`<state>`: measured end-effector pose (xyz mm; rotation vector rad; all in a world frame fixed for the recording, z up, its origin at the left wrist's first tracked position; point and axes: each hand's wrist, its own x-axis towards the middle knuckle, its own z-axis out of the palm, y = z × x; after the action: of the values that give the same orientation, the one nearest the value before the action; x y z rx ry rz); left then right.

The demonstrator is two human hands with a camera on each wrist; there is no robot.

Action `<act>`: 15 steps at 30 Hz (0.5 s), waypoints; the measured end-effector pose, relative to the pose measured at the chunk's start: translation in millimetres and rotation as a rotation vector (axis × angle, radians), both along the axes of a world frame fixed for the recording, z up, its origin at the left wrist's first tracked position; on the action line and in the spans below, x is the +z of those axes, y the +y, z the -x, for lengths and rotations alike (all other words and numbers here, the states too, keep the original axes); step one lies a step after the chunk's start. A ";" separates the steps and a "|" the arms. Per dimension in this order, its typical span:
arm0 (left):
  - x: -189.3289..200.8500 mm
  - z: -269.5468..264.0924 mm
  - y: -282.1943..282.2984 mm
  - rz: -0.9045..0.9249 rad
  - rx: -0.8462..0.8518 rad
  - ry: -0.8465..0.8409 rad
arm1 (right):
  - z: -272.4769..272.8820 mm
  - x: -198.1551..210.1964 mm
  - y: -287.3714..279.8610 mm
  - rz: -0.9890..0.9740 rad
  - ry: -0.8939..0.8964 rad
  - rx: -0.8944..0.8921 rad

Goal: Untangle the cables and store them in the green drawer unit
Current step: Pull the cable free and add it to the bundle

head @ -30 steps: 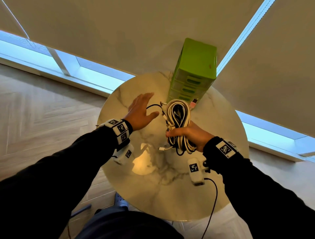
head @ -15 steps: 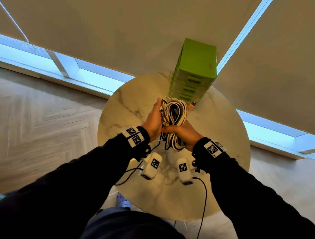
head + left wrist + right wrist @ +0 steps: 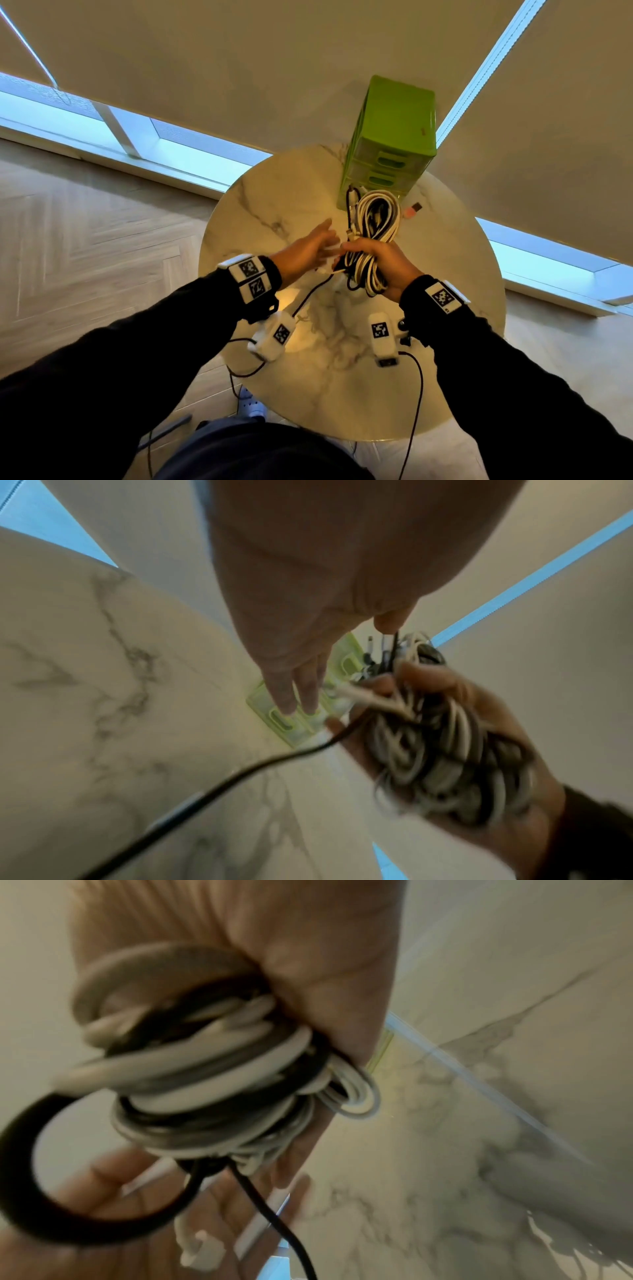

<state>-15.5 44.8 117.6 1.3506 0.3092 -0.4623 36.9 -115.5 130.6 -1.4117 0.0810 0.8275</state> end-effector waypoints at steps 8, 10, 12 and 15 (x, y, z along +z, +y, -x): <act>-14.3 31.0 9.3 -0.134 -0.202 0.048 | -21.9 22.4 -7.9 -0.208 0.073 -0.041; -10.7 29.5 16.8 -0.217 -0.161 0.000 | -22.0 26.1 -8.5 -0.177 0.033 -0.005; -5.4 28.0 23.1 -0.292 -0.152 -0.024 | -24.0 29.5 -9.0 -0.118 -0.024 0.025; 2.2 26.4 33.9 -0.412 -0.145 -0.124 | -27.5 30.9 -12.8 0.043 -0.140 0.126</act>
<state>-41.9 78.7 119.8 1.8044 0.2109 -0.4479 64.4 -128.3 161.5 -1.5232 -0.0988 0.8312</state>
